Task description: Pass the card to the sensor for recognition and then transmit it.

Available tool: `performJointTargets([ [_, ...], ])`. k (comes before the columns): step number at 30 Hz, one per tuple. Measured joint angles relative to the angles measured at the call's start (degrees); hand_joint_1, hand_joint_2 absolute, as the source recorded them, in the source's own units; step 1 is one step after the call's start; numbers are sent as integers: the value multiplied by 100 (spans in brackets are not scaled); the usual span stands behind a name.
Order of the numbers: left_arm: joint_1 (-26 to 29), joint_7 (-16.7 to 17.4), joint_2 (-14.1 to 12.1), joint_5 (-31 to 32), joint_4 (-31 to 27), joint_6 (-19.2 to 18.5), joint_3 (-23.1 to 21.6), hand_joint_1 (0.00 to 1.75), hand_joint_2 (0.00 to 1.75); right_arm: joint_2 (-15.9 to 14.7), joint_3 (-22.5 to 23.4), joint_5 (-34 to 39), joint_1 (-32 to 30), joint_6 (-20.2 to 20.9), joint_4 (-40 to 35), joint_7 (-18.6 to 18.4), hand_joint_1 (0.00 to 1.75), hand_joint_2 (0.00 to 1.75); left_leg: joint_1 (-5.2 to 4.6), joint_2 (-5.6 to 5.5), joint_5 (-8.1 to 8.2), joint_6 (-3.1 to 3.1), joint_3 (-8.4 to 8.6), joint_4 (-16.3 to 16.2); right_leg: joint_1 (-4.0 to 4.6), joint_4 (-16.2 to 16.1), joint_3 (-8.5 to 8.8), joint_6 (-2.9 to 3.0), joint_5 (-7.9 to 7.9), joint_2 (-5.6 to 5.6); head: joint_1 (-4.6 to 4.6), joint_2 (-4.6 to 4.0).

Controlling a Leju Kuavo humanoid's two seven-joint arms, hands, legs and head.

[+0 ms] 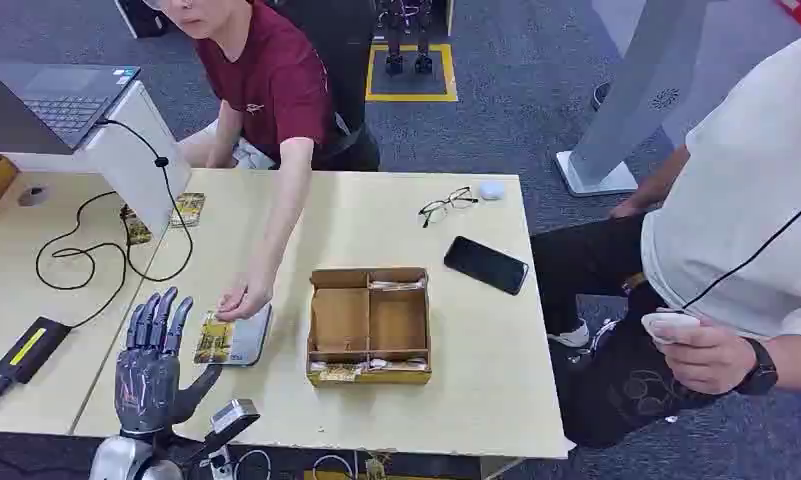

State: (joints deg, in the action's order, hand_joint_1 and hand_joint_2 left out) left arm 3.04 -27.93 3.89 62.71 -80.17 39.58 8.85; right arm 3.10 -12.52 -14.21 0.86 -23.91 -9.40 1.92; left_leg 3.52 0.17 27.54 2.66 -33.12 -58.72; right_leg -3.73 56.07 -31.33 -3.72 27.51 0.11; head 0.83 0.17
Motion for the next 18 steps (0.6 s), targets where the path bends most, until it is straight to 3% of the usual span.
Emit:
performJointTargets([
  [7,-5,-4,0,-9,0,0,0,0,175,0,0,0,0,0,0,0,0,175,0,0,0,0,0,0,0,0,0,0,0,0,0,0],
  [8,-7,-20,0,-15,0,0,0,133,175,0,0,0,0,0,0,0,0,175,0,0,0,0,0,0,0,0,0,0,0,0,0,0],
  [9,-8,-26,0,-26,0,0,0,168,175,0,0,0,0,2,0,0,0,175,0,0,0,0,0,0,0,0,0,0,0,0,0,0],
  [10,-8,-28,0,-57,0,0,0,175,175,0,0,0,0,2,0,0,0,175,0,0,0,0,0,0,0,0,0,0,0,0,0,0],
  [18,-7,-96,-2,-234,0,0,0,175,175,0,2,-37,0,2,0,0,0,175,0,0,0,0,0,0,0,0,0,0,0,0,0,0],
])
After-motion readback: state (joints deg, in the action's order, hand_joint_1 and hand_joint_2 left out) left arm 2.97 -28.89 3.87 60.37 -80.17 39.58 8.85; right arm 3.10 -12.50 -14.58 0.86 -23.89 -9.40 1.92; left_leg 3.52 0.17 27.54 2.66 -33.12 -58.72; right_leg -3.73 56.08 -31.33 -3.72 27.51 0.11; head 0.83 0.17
